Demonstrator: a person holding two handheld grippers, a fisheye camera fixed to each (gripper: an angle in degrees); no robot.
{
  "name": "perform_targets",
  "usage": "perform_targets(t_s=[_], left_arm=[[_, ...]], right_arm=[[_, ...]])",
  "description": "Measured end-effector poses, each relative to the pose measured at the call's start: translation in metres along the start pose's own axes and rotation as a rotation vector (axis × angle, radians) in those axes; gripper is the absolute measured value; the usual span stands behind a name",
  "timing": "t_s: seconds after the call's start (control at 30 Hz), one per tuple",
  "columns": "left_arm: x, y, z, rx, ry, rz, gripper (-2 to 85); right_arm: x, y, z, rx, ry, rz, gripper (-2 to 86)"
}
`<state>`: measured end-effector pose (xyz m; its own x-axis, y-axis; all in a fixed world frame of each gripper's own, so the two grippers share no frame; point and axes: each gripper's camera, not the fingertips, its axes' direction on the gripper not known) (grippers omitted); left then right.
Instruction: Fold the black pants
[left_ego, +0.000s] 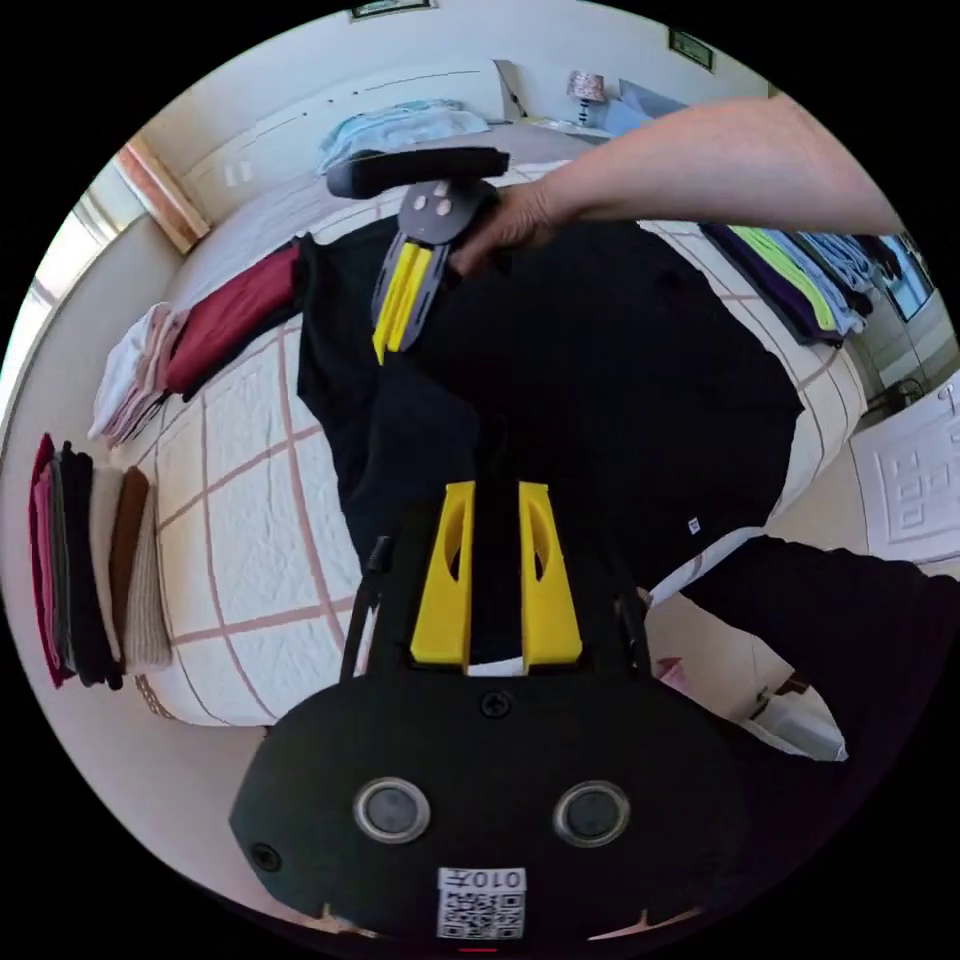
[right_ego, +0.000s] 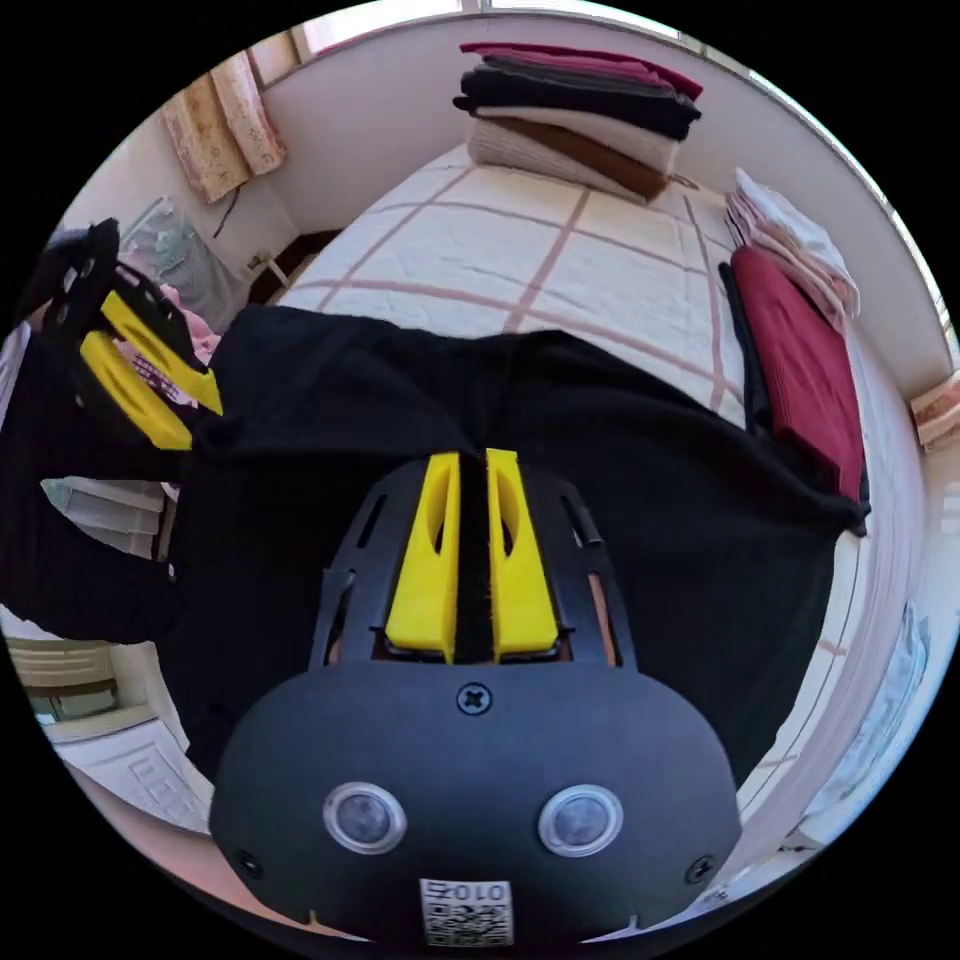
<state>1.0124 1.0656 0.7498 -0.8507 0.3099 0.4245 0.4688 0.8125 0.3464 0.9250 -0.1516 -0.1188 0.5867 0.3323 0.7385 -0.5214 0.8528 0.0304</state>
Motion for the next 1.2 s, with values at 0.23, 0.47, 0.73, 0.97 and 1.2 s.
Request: perform_targets(t_s=[0.23, 0.47, 0.73, 0.97, 1.2], left_arm=[[0.049, 0.002, 0.027, -0.095, 0.253, 0.09, 7.6], [0.0, 0.045, 0.042, -0.261, 0.085, -0.033, 10.7], [0.005, 0.063, 0.063, -0.18, 0.164, 0.171, 10.5], [0.005, 0.053, 0.076, -0.17, 0.324, 0.18, 5.2], [0.001, 0.069, 0.076, -0.178, 0.427, -0.022, 0.8]], right_arm=[[0.004, 0.051, -0.016, -0.018, -0.122, 0.346, 2.6], [-0.074, 0.027, -0.021, 0.234, -0.29, 0.464, 4.0], [-0.183, 0.005, 0.029, -0.024, -0.056, 0.421, 9.5], [-0.186, 0.009, 0.05, -0.068, -0.028, 0.453, 3.9], [-0.204, 0.024, 0.053, -0.034, -0.068, 0.556, 2.9]])
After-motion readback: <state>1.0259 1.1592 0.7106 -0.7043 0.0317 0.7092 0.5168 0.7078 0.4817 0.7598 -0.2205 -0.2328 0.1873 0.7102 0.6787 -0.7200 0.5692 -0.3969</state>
